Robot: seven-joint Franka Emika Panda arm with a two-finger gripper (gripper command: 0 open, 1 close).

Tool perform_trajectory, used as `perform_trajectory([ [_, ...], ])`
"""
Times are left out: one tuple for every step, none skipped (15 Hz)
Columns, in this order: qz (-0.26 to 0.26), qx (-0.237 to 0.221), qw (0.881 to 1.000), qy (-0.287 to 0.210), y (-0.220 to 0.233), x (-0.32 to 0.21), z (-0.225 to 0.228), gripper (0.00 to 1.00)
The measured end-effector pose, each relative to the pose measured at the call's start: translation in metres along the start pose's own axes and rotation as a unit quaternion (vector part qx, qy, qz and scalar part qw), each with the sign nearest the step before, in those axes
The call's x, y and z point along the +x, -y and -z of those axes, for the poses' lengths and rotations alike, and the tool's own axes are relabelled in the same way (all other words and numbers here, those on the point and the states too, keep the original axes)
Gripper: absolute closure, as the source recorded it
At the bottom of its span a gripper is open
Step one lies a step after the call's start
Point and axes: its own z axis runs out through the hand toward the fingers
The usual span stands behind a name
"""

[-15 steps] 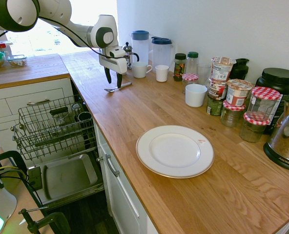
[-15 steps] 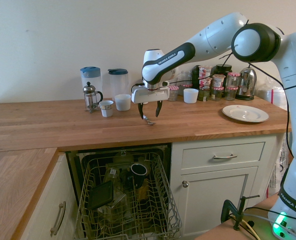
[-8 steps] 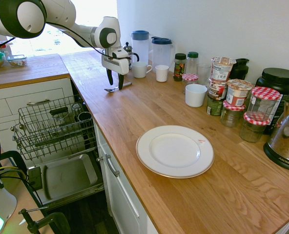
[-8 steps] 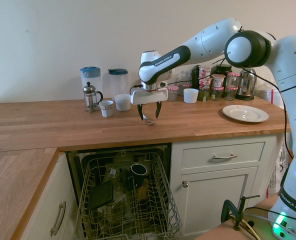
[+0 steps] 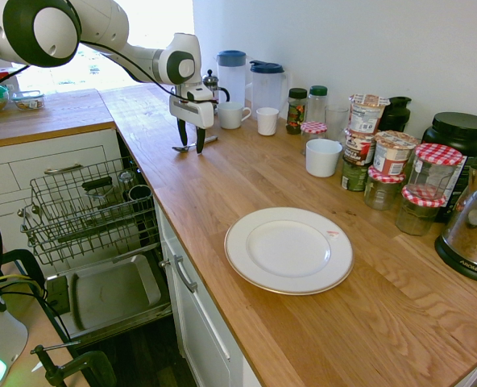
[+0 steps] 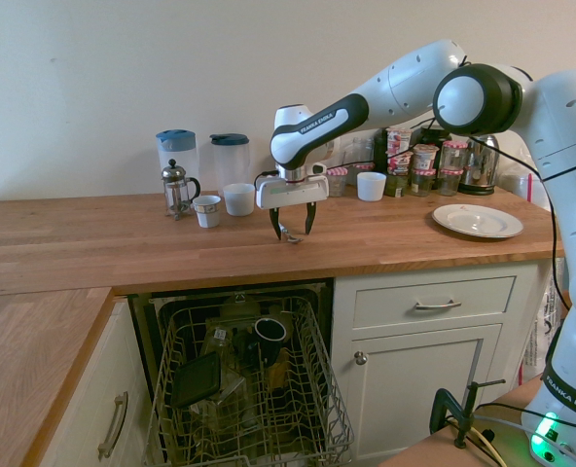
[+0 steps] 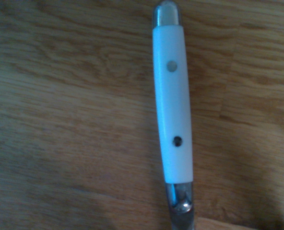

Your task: Put the spoon in the dishwasher

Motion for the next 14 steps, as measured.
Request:
perform_trajectory([
  [0.001,-0.001,1.000,0.001,0.000,-0.001,0.000,1.00],
  [0.002,-0.003,1.000,0.001,0.001,-0.002,0.000,1.00],
  [0.002,-0.004,1.000,0.002,0.002,-0.003,0.000,1.00],
  [0.001,-0.005,1.000,0.002,0.002,-0.003,0.000,1.00],
  [0.001,-0.005,1.000,0.002,0.003,-0.003,0.000,1.00],
  [0.000,-0.004,1.000,0.002,0.004,-0.003,0.000,1.00],
  [0.000,-0.004,1.000,0.002,0.005,-0.003,0.000,1.00],
  [-0.001,-0.004,1.000,0.003,0.006,-0.003,-0.001,1.00],
  [-0.001,-0.004,1.000,0.003,0.007,-0.003,-0.001,1.00],
  [-0.001,-0.004,1.000,0.003,0.008,-0.004,-0.001,1.00],
  [-0.001,-0.004,1.000,0.003,0.009,-0.004,-0.001,1.00],
  [-0.002,-0.003,1.000,0.004,0.010,-0.004,-0.001,1.00],
  [-0.002,-0.003,1.000,0.004,0.011,-0.005,-0.001,1.00],
  [-0.004,-0.002,1.000,0.004,0.012,-0.006,-0.001,1.00],
])
